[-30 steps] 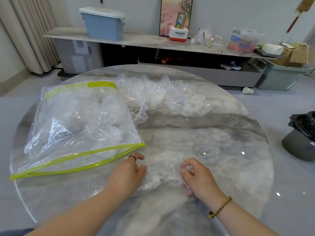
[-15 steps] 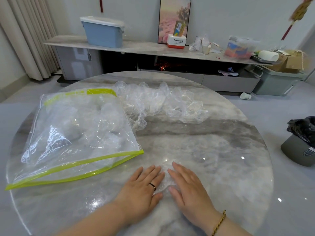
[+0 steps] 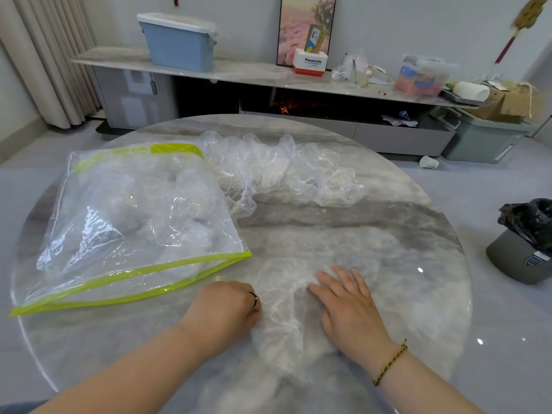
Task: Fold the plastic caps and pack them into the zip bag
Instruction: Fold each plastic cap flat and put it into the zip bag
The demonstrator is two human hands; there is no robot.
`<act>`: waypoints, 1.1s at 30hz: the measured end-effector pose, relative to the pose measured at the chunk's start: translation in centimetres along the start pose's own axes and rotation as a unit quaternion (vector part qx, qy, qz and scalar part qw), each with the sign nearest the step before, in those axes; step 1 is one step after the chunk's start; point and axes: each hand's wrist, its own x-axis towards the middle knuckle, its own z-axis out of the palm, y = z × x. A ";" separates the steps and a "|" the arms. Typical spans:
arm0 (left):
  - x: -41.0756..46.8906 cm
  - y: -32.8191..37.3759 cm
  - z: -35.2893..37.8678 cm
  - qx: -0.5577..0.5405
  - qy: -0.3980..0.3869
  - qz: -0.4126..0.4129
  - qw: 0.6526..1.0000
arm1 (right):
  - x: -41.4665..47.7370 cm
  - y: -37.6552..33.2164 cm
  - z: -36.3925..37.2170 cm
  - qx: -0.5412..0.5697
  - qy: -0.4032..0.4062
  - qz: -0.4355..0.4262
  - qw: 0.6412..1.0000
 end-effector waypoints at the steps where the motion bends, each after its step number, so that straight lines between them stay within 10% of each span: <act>1: 0.0 0.2 0.0 0.005 0.007 0.003 1.000 | 0.1 -0.1 -0.2 0.001 -0.002 0.008 1.000; 9: 0.0 0.4 0.8 -0.006 -0.007 0.001 1.000 | -2.3 -1.8 -0.9 0.077 -0.023 -0.183 0.980; 20: -0.1 0.2 -0.9 -0.123 -0.060 -0.013 0.991 | 0.1 -3.8 -1.0 0.414 -0.030 0.301 0.859; 28: 0.5 0.9 1.0 -0.191 -0.013 -0.102 0.976 | 0.9 -3.4 -1.4 0.351 -0.050 0.309 0.882; 33: 1.2 -0.1 0.2 -0.138 0.006 -0.019 0.990 | 2.2 -0.7 -1.3 0.392 0.007 0.370 0.842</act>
